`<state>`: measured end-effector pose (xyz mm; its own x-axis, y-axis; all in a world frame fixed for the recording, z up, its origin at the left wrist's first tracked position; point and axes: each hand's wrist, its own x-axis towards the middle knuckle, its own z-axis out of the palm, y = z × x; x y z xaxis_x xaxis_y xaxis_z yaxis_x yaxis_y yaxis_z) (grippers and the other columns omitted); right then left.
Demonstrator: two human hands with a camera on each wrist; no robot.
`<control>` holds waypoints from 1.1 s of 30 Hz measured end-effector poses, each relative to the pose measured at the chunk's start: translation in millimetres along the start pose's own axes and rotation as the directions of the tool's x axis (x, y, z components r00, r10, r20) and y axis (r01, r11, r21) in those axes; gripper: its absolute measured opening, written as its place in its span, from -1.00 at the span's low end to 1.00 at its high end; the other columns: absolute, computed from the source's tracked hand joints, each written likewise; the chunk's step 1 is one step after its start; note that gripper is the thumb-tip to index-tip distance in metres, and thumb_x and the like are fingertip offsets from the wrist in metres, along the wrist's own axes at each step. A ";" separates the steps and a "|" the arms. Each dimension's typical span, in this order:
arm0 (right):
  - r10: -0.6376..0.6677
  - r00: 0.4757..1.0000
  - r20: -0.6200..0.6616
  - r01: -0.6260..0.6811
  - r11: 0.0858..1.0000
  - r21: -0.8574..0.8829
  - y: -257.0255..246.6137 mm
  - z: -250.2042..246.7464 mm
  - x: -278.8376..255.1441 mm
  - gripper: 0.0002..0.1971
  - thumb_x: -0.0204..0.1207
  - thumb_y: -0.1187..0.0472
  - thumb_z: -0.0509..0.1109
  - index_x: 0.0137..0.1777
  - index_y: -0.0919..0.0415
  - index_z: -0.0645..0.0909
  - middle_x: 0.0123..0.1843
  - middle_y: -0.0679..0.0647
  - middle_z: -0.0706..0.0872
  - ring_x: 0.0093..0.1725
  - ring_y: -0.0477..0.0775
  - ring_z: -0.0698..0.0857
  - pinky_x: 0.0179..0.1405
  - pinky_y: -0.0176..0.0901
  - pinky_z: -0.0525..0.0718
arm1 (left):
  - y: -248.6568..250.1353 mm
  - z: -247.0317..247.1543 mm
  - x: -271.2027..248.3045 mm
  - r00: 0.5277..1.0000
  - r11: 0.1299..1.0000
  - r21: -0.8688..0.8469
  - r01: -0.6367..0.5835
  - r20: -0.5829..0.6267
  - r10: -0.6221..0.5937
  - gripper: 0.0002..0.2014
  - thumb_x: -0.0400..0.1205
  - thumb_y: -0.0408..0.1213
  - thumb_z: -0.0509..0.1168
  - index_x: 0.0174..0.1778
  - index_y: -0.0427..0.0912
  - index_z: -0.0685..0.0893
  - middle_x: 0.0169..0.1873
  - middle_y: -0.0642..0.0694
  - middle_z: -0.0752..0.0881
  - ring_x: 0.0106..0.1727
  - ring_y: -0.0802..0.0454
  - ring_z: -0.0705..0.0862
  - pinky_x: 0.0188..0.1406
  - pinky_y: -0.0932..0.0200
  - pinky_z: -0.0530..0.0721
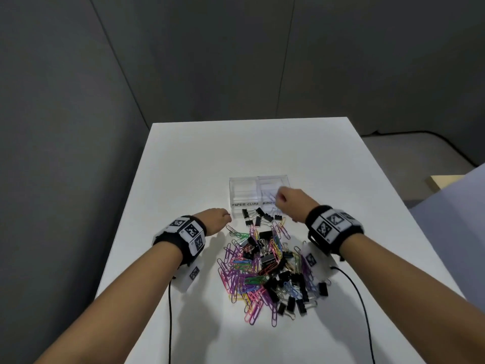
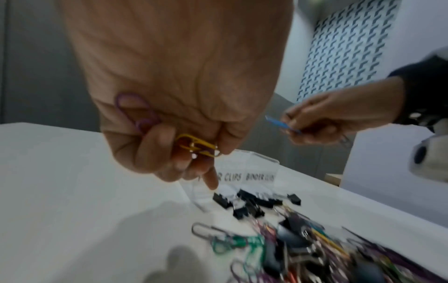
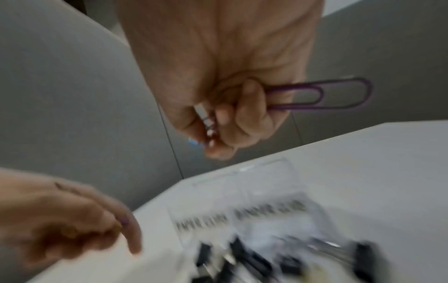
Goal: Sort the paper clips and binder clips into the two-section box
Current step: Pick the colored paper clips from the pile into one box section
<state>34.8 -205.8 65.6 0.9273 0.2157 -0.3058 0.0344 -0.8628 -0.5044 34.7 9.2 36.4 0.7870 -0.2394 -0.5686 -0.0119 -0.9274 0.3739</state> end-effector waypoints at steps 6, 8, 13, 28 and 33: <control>-0.097 0.948 -0.303 0.245 0.830 0.501 -60.9 -3.1 68.2 -0.89 0.70 0.25 0.03 -0.07 0.22 0.29 -0.34 -0.08 0.35 -0.38 -0.09 0.33 -0.33 -0.26 0.32 | -9.9 -22.6 9.9 0.998 1.000 -0.016 -0.027 -0.049 0.026 -0.57 0.70 -0.51 -0.03 0.43 -0.20 0.53 0.42 -0.28 0.55 0.41 -0.19 0.54 0.46 0.05 0.44; -0.114 0.953 -0.279 0.252 0.811 0.529 -66.3 11.1 84.1 -0.90 0.71 0.26 0.00 -0.05 0.22 0.26 -0.33 -0.09 0.33 -0.36 -0.11 0.32 -0.29 -0.28 0.33 | -14.5 -24.0 13.0 0.995 0.999 -0.011 -0.046 -0.088 0.045 -0.62 0.73 -0.46 0.02 0.40 -0.18 0.58 0.38 -0.25 0.59 0.39 -0.16 0.56 0.43 0.10 0.45; -0.117 0.988 -0.103 0.143 0.942 0.303 -46.8 41.4 106.9 -0.90 0.67 0.35 0.00 0.01 0.19 0.32 -0.15 0.09 0.49 -0.24 0.05 0.45 -0.21 -0.16 0.39 | -20.5 -26.9 17.8 0.974 0.994 -0.074 -0.081 -0.216 0.064 -0.66 0.73 -0.44 0.07 0.34 -0.18 0.63 0.31 -0.21 0.63 0.35 -0.10 0.58 0.24 0.34 0.39; -0.179 0.981 -0.077 0.171 0.980 -0.100 21.7 8.6 42.4 -0.79 0.62 0.27 0.20 0.14 0.20 0.63 0.13 0.06 0.74 0.05 0.08 0.68 0.06 -0.10 0.64 | 31.2 -43.7 67.6 0.939 0.971 0.047 -0.234 -0.247 0.238 -0.69 0.69 -0.44 0.13 0.30 -0.21 0.63 0.29 -0.20 0.63 0.32 -0.12 0.60 0.34 0.10 0.50; -0.150 0.989 -0.011 0.144 0.965 -0.217 45.5 25.0 31.4 -0.77 0.64 0.24 0.19 0.15 0.17 0.65 0.14 0.08 0.75 0.09 0.11 0.70 0.07 -0.07 0.67 | 32.5 -37.4 58.8 0.917 0.943 0.227 -0.244 -0.262 0.300 -0.73 0.70 -0.27 0.13 0.24 -0.11 0.66 0.26 -0.08 0.64 0.25 -0.06 0.62 0.19 0.09 0.54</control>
<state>56.1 -226.8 12.8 0.9159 0.3374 -0.2175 0.2476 -0.9013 -0.3555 103.7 -24.2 42.5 0.8796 -0.4230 -0.2176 -0.3434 -0.8812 0.3248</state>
